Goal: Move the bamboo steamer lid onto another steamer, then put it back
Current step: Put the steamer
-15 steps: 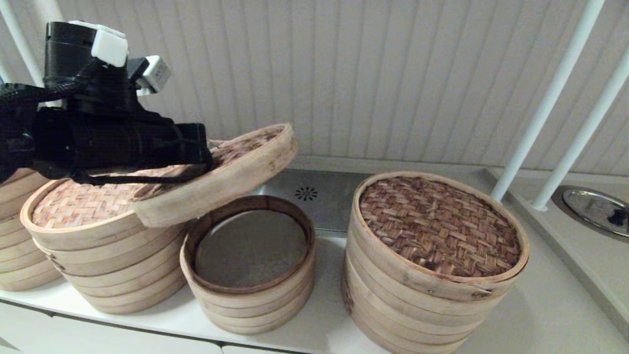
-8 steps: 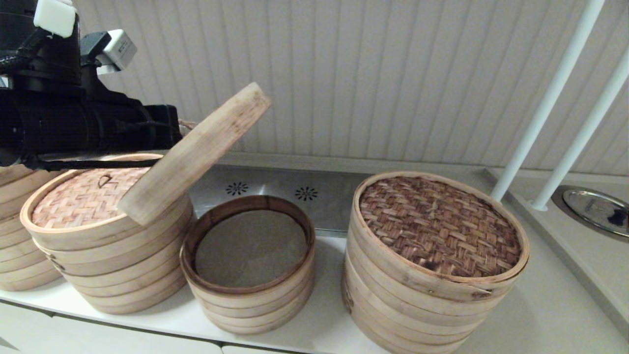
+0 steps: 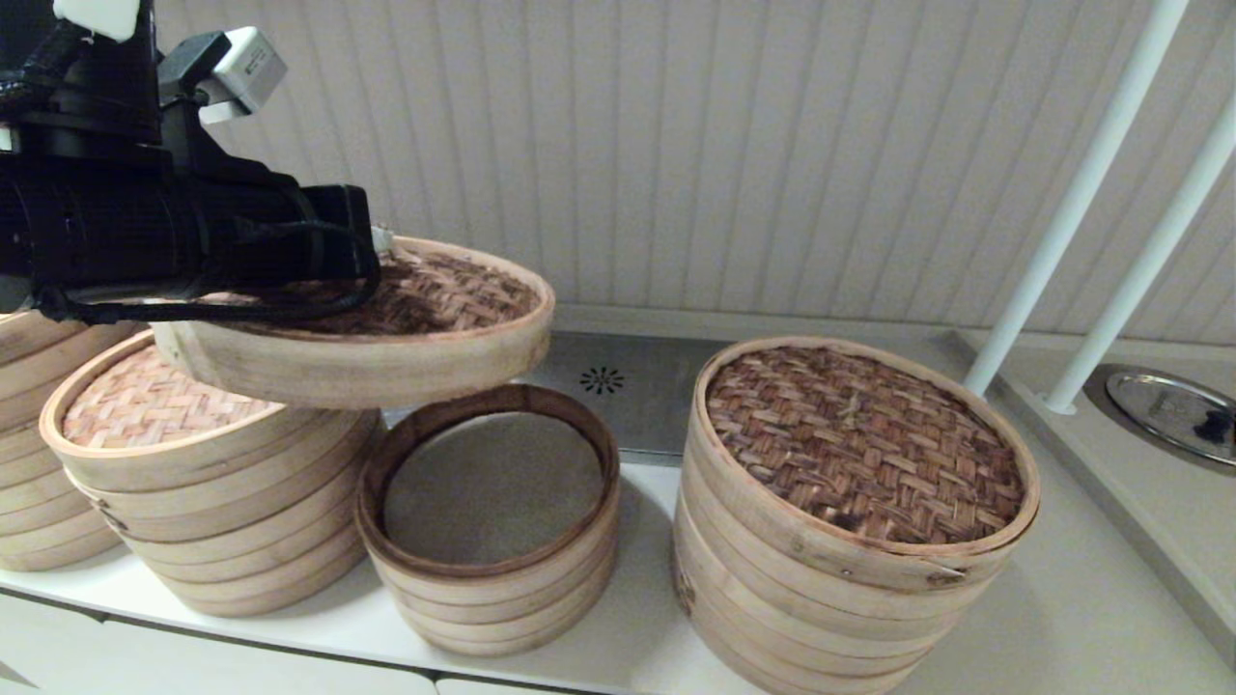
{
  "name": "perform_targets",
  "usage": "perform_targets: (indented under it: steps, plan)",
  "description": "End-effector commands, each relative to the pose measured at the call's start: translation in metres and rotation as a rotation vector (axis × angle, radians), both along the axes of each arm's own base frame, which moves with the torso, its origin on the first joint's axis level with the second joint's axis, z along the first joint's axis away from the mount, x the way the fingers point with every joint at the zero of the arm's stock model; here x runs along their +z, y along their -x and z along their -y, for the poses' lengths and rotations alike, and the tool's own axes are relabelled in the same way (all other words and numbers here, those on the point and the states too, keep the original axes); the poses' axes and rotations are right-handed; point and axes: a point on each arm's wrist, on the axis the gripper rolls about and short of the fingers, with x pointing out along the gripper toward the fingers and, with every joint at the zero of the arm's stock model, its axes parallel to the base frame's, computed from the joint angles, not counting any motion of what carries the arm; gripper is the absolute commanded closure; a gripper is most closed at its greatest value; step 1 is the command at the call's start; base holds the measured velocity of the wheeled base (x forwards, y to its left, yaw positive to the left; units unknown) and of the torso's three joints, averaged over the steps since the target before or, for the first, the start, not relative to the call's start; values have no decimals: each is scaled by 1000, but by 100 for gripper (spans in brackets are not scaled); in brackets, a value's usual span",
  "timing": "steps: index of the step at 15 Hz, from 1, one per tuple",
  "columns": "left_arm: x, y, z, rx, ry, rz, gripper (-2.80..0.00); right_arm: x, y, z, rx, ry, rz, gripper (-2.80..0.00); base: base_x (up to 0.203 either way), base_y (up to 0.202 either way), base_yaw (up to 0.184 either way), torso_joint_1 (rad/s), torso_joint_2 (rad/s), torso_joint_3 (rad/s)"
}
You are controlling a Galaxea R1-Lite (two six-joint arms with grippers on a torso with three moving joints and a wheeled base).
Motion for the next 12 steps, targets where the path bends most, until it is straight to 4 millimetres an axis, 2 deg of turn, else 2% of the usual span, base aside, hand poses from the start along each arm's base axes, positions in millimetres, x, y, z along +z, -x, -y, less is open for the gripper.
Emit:
perform_targets:
  steps: [1, 3, 5, 12]
  plan:
    - [1, 0, 1, -4, 4, 4, 0, -1, 0, 0, 0, 0, -2, 0, 0, 0, 0, 0, 0, 0]
    - [5, 1, -2, 13, 11, 24, 0, -1, 0, 0, 0, 0, -2, 0, 0, 0, 0, 0, 0, 0]
    - [11, 3, -13, 45, 17, 41, 0, -1, 0, 0, 0, 0, -2, 0, 0, 0, 0, 0, 0, 0]
    - [16, 3, -76, 208, 0, 56, 0, -1, 0, 0, 0, 0, -2, 0, 0, 0, 0, 0, 0, 0]
